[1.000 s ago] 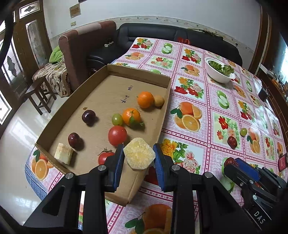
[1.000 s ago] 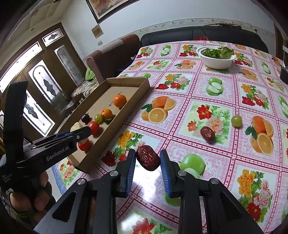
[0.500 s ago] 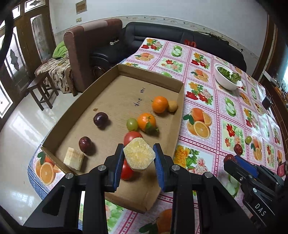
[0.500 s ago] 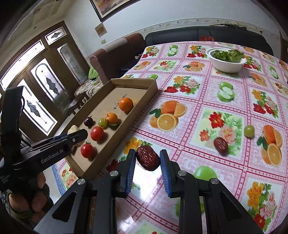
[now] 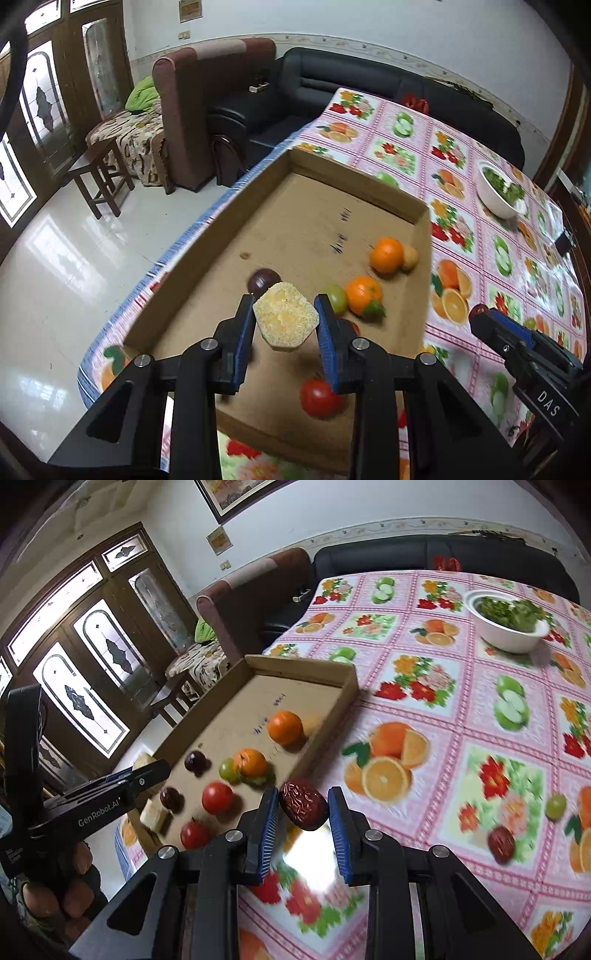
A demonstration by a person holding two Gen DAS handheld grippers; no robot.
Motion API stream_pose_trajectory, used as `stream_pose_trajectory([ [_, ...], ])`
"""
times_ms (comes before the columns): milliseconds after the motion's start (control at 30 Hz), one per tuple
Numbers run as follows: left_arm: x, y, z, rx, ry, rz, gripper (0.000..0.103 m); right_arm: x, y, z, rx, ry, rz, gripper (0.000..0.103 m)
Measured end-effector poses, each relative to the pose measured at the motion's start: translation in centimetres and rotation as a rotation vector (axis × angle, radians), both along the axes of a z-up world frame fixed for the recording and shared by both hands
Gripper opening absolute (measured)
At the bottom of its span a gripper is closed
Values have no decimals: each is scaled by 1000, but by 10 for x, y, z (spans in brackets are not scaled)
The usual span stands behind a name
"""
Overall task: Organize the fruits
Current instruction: 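Carry the cake cube and red date over the cardboard box, then open both grippers to drop the cake and date into the box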
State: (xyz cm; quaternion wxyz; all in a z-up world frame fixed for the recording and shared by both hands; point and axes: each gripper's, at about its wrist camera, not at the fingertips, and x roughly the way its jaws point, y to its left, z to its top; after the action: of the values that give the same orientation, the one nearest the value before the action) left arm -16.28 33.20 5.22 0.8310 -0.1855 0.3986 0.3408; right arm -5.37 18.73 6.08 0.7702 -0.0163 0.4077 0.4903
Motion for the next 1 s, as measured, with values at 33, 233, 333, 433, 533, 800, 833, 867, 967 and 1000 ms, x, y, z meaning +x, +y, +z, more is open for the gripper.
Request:
stream_pose_trajectory([
  [33, 2, 4, 0, 2, 3, 6, 30, 1, 7, 1, 2, -1, 4, 27],
  [233, 12, 26, -1, 7, 16, 26, 30, 13, 47, 9, 7, -12, 27, 27],
  [333, 19, 35, -4, 2, 23, 29, 30, 23, 67, 13, 6, -12, 29, 27],
  [433, 29, 44, -8, -12, 31, 26, 30, 37, 91, 12, -14, -10, 26, 27],
  [533, 40, 49, -12, -22, 43, 25, 30, 48, 112, 9, -36, -6, 27, 27],
  [800, 63, 59, -30, -49, 87, 26, 30, 76, 155, -13, -122, 16, 23, 28],
  [833, 66, 58, -32, -50, 96, 21, 30, 78, 158, -17, -131, 18, 22, 28],
  [867, 68, 58, -35, -52, 104, 19, 30, 80, 160, -21, -139, 19, 21, 28],
  [967, 75, 58, -41, -55, 131, 15, 30, 84, 164, -31, -169, 21, 22, 28],
  [1000, 76, 57, -41, -55, 137, 14, 30, 84, 165, -33, -175, 22, 23, 28],
])
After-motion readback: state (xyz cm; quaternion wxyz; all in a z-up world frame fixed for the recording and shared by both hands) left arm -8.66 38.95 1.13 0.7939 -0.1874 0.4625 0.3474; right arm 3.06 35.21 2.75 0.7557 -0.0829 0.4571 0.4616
